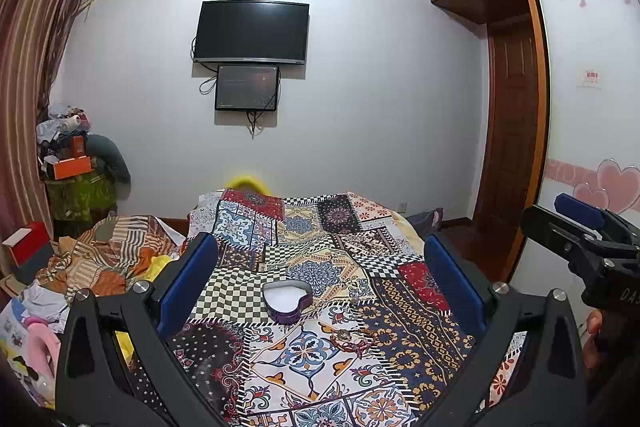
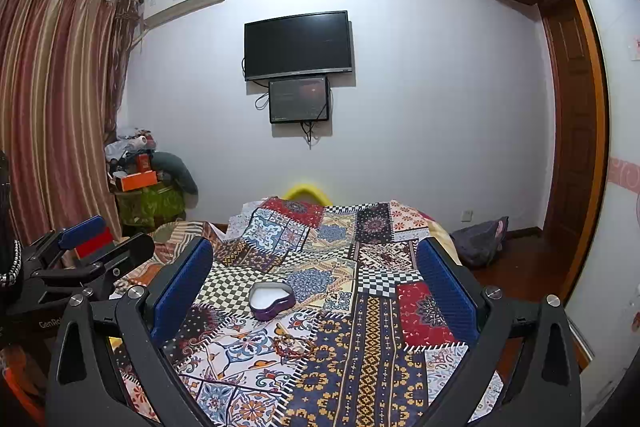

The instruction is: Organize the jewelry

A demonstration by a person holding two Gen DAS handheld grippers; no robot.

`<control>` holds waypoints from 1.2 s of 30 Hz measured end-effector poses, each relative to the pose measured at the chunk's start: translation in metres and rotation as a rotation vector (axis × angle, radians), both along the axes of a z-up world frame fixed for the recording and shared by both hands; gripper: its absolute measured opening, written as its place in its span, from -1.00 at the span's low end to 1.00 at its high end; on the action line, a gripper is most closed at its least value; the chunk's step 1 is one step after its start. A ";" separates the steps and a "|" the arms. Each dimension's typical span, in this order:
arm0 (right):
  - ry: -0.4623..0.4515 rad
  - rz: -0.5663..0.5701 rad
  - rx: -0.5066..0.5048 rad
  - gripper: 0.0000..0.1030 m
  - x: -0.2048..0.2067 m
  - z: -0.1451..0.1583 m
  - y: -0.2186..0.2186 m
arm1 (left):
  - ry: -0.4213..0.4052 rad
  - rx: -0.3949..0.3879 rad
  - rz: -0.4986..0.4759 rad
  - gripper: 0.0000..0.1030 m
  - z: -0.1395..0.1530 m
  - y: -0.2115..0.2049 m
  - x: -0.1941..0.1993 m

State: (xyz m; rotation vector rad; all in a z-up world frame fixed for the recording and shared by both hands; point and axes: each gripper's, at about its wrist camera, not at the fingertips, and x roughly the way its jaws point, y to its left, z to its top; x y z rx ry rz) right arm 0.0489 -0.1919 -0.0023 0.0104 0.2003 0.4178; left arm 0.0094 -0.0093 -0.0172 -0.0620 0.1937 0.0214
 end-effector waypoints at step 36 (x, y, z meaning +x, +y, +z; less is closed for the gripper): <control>0.116 -0.007 -0.013 0.96 0.037 -0.027 0.002 | 0.083 -0.019 -0.009 1.00 -0.021 0.006 0.043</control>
